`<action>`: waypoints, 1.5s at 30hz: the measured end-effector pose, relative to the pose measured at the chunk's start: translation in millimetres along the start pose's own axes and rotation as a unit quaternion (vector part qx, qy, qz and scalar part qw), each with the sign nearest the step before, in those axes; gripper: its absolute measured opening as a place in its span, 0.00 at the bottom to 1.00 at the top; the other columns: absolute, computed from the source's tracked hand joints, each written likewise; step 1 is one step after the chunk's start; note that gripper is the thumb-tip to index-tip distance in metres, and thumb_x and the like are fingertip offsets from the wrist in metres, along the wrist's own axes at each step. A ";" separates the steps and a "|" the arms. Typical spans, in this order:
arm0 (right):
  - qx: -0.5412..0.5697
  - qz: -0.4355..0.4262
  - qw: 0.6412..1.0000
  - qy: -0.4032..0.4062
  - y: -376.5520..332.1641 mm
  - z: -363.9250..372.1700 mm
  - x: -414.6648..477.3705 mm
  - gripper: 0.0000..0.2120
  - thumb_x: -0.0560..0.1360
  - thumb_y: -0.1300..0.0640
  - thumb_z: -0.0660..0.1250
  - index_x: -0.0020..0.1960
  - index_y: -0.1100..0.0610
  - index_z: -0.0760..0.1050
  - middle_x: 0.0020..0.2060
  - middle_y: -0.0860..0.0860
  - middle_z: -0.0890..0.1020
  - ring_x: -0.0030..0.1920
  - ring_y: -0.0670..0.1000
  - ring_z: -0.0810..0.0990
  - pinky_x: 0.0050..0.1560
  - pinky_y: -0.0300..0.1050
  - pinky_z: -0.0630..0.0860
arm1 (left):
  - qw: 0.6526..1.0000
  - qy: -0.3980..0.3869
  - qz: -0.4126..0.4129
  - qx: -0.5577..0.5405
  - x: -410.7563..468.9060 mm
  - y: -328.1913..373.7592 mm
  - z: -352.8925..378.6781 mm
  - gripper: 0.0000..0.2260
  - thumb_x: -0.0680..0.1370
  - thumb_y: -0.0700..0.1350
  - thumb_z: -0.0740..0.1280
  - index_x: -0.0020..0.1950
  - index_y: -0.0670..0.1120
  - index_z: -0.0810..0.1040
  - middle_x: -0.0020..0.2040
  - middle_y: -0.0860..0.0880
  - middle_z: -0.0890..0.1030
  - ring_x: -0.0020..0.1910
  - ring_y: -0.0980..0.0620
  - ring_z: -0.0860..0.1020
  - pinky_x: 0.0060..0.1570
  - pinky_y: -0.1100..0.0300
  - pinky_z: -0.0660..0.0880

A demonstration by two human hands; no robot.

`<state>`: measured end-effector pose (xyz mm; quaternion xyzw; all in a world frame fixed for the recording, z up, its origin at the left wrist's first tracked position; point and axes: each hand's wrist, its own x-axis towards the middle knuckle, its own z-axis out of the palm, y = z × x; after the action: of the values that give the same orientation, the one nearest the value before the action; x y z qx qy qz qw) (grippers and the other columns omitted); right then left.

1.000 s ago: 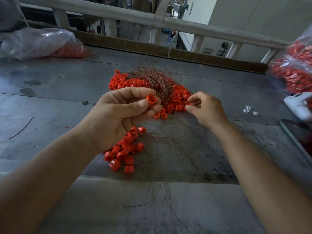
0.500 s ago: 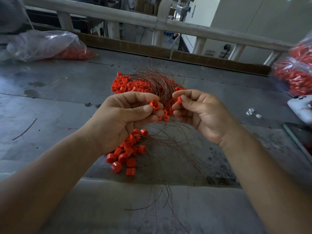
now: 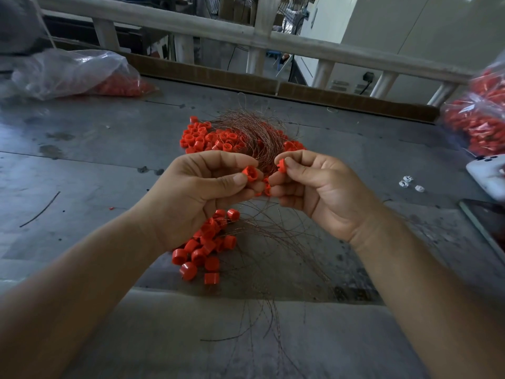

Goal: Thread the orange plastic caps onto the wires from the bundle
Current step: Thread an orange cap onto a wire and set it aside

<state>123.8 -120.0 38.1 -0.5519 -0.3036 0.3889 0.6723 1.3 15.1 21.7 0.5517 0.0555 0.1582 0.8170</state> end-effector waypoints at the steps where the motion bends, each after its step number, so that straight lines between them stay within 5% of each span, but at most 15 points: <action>1: -0.002 -0.001 1.000 -0.004 0.2 0.6 -0.3 0.05 0.68 0.59 0.62 0.43 0.58 0.74 0.29 0.51 0.82 0.29 0.46 0.80 0.28 0.36 0.76 | 1.000 0.001 0.000 0.002 0.1 0.2 0.2 0.10 0.65 0.34 0.65 0.39 0.42 0.84 0.38 0.44 0.84 0.38 0.51 0.83 0.36 0.65 0.78; 10: -0.021 -0.014 1.000 -0.015 2.4 4.2 -1.5 0.07 0.65 0.57 0.65 0.42 0.57 0.76 0.27 0.48 0.79 0.28 0.44 0.77 0.27 0.35 0.74 | 1.000 0.001 0.001 0.017 0.0 0.8 0.4 0.10 0.65 0.34 0.65 0.39 0.42 0.84 0.38 0.45 0.84 0.38 0.51 0.83 0.36 0.65 0.78; 14: -0.111 -0.076 0.991 0.003 5.8 6.6 -3.1 0.07 0.66 0.57 0.67 0.42 0.57 0.75 0.28 0.48 0.79 0.30 0.44 0.78 0.30 0.35 0.74 | 0.999 0.006 0.002 0.038 -0.6 0.5 1.4 0.10 0.64 0.35 0.65 0.40 0.43 0.84 0.38 0.45 0.84 0.38 0.51 0.83 0.36 0.66 0.78; 17: -0.232 -0.149 0.960 0.035 10.8 10.7 -3.8 0.06 0.73 0.62 0.65 0.45 0.52 0.74 0.32 0.47 0.80 0.34 0.44 0.80 0.36 0.37 0.77 | 0.998 0.023 0.007 0.050 -0.5 0.4 1.9 0.10 0.64 0.35 0.66 0.41 0.42 0.84 0.38 0.44 0.84 0.39 0.51 0.83 0.36 0.66 0.78; 22: -0.357 -0.258 0.896 0.056 15.9 15.6 -5.0 0.12 0.72 0.62 0.67 0.47 0.45 0.74 0.40 0.43 0.78 0.42 0.41 0.79 0.44 0.34 0.76 | 0.995 0.055 0.030 0.073 -1.3 0.1 3.5 0.10 0.62 0.36 0.66 0.38 0.45 0.84 0.36 0.46 0.84 0.36 0.53 0.83 0.35 0.66 0.78; 36: -0.373 -0.276 0.882 0.085 18.4 16.9 -6.0 0.13 0.66 0.62 0.72 0.50 0.55 0.78 0.40 0.45 0.81 0.43 0.43 0.82 0.45 0.38 0.79 | 0.977 0.060 0.071 0.193 -2.6 -3.0 6.1 0.09 0.62 0.39 0.68 0.41 0.46 0.80 0.35 0.49 0.84 0.35 0.53 0.83 0.36 0.68 0.77; 45: -0.388 -0.303 0.866 0.087 20.8 15.8 -5.8 0.13 0.65 0.62 0.73 0.50 0.59 0.79 0.38 0.43 0.79 0.37 0.37 0.79 0.40 0.31 0.76 | 0.973 0.069 0.072 0.208 -5.2 -3.0 9.6 0.08 0.64 0.36 0.68 0.41 0.46 0.80 0.34 0.50 0.84 0.34 0.54 0.83 0.35 0.69 0.77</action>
<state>103.6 -115.2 21.1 -0.6805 -0.5228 -0.0326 0.5124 -0.5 4.0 22.2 0.6995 0.1033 0.2396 0.6653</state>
